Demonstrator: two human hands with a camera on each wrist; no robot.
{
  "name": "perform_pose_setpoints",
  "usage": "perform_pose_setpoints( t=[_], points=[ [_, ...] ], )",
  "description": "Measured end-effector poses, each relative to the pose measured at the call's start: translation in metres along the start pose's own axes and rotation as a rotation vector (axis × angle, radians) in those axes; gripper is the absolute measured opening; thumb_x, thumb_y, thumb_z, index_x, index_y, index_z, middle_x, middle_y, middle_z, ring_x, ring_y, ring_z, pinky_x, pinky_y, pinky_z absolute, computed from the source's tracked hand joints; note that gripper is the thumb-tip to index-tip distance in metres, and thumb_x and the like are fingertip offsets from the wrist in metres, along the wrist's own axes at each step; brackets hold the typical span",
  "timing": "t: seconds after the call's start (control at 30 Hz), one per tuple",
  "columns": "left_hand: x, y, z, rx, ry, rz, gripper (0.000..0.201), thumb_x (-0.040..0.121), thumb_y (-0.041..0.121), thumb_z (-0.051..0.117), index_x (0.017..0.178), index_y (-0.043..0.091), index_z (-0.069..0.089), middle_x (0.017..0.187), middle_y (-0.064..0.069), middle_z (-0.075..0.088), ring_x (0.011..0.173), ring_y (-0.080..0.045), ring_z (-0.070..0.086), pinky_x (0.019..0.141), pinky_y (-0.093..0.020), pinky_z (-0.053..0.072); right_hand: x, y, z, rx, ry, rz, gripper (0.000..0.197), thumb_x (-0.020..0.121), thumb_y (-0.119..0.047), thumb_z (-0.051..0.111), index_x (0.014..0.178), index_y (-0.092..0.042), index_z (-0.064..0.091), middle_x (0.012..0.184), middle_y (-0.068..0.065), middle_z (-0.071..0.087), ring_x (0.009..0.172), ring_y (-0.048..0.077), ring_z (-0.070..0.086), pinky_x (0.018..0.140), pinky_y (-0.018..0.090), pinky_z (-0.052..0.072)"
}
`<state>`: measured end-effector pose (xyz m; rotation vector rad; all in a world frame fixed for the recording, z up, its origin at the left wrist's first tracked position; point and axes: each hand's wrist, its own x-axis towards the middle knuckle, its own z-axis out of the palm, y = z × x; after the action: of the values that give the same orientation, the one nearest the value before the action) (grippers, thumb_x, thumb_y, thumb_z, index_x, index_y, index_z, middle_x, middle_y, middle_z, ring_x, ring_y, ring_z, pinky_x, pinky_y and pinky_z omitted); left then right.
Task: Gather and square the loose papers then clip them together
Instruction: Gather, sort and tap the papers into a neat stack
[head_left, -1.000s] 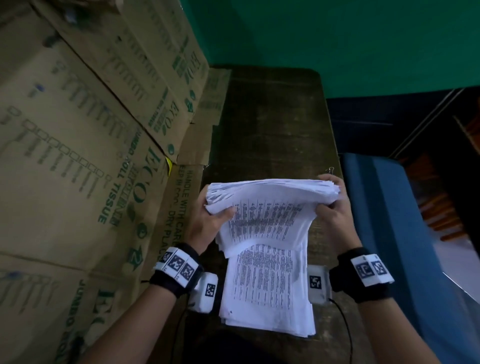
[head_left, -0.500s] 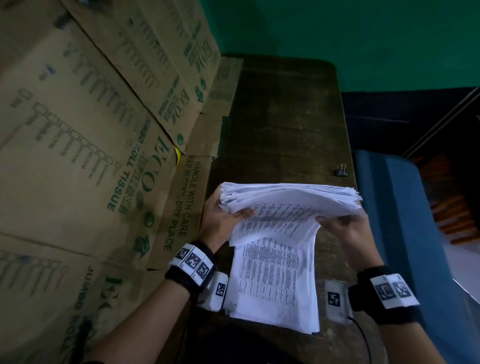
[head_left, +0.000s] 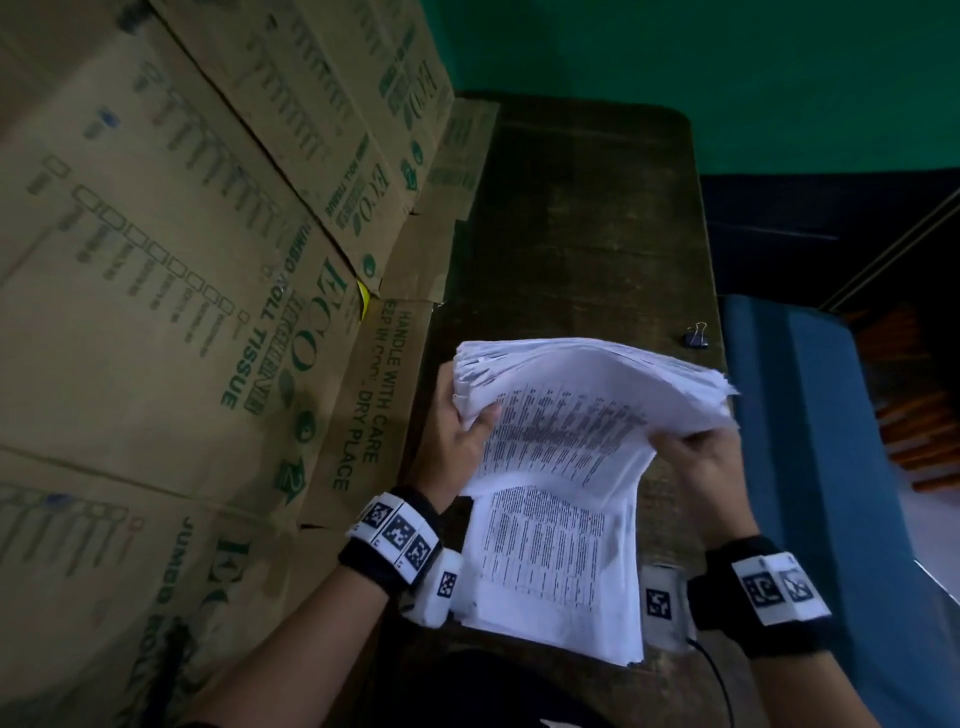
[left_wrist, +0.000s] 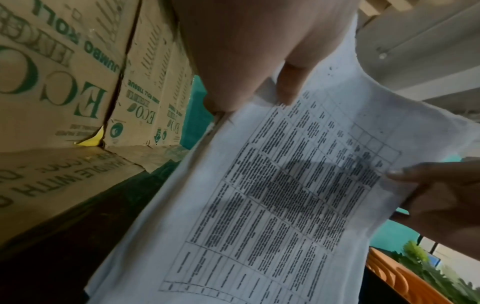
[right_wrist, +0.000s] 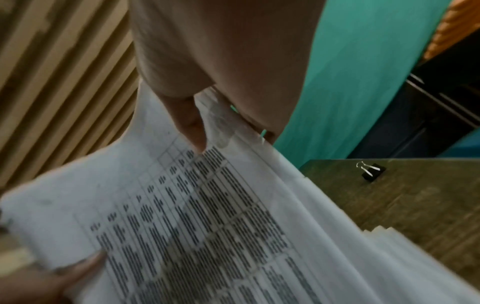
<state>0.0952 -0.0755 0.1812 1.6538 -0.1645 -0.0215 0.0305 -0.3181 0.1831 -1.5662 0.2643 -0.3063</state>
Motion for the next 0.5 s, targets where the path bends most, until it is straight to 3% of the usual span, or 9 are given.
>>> perform_pose_setpoints(
  t=[0.03,0.1,0.17,0.27,0.33,0.4,0.47,0.5],
  points=[
    [-0.001,-0.001,0.001,0.036,-0.022,-0.012,0.05,0.085,0.0,0.058,0.128,0.019,0.04,0.119,0.016,0.056,0.114,0.004,0.055,0.096,-0.018,0.046,0.001,0.0,0.001,-0.044,-0.027,0.009,0.049,0.075,-0.005,0.072,0.12,0.006,0.056,0.111,0.014,0.067,0.1,0.015,0.067,0.082,0.025,0.053],
    [-0.001,-0.001,0.002,0.111,-0.062,-0.035,0.06,0.09,-0.009,0.047,0.131,0.029,0.026,0.119,0.025,0.037,0.109,0.031,0.037,0.092,0.002,0.032,0.003,0.004,0.003,-0.108,-0.027,0.011,0.052,0.074,-0.025,0.08,0.118,-0.005,0.061,0.121,0.017,0.06,0.108,0.021,0.065,0.086,0.025,0.055],
    [0.001,-0.002,0.005,0.163,-0.11,-0.035,0.061,0.093,-0.014,0.04,0.141,0.014,0.015,0.111,0.027,0.025,0.09,0.046,0.021,0.08,0.014,0.021,0.008,0.007,0.006,-0.145,0.026,0.024,0.056,0.073,-0.035,0.08,0.119,-0.008,0.059,0.123,0.019,0.056,0.108,0.024,0.063,0.081,0.023,0.056],
    [0.004,0.002,0.004,0.183,-0.153,-0.004,0.049,0.092,-0.016,0.038,0.137,-0.011,0.021,0.112,0.011,0.028,0.087,0.038,0.021,0.073,0.018,0.02,0.016,0.004,0.016,-0.133,0.024,0.065,0.036,0.083,-0.004,0.07,0.117,-0.004,0.057,0.105,0.007,0.064,0.09,-0.002,0.066,0.074,0.014,0.054],
    [0.006,0.004,0.005,0.193,-0.157,0.01,0.046,0.089,-0.02,0.038,0.133,-0.015,0.025,0.113,0.007,0.029,0.088,0.042,0.023,0.074,0.017,0.023,0.018,0.002,0.02,-0.177,0.019,0.081,0.029,0.085,0.007,0.063,0.102,-0.017,0.062,0.092,-0.007,0.065,0.076,-0.011,0.065,0.076,0.022,0.056],
    [0.004,0.004,0.005,0.268,-0.13,0.046,0.052,0.084,-0.023,0.041,0.132,-0.007,0.026,0.111,0.012,0.034,0.093,0.045,0.025,0.076,0.016,0.025,0.017,0.002,0.022,-0.171,0.023,0.085,0.036,0.085,0.009,0.063,0.094,-0.026,0.062,0.091,-0.007,0.066,0.076,-0.009,0.066,0.077,0.021,0.056],
    [-0.001,-0.001,0.005,0.326,-0.097,0.047,0.061,0.083,-0.023,0.043,0.128,0.011,0.021,0.108,0.015,0.036,0.096,0.035,0.034,0.072,0.015,0.028,0.014,0.007,0.02,-0.169,-0.005,0.089,0.031,0.083,0.008,0.065,0.104,-0.015,0.066,0.1,0.001,0.069,0.088,0.002,0.068,0.083,0.024,0.057],
    [-0.003,-0.002,0.006,0.334,-0.099,0.027,0.061,0.083,-0.021,0.043,0.128,0.013,0.02,0.107,0.014,0.036,0.099,0.023,0.038,0.07,0.014,0.03,0.013,0.01,0.02,-0.164,-0.011,0.094,0.03,0.083,0.007,0.066,0.109,-0.007,0.065,0.104,0.004,0.069,0.093,0.007,0.068,0.087,0.029,0.056]
  ],
)
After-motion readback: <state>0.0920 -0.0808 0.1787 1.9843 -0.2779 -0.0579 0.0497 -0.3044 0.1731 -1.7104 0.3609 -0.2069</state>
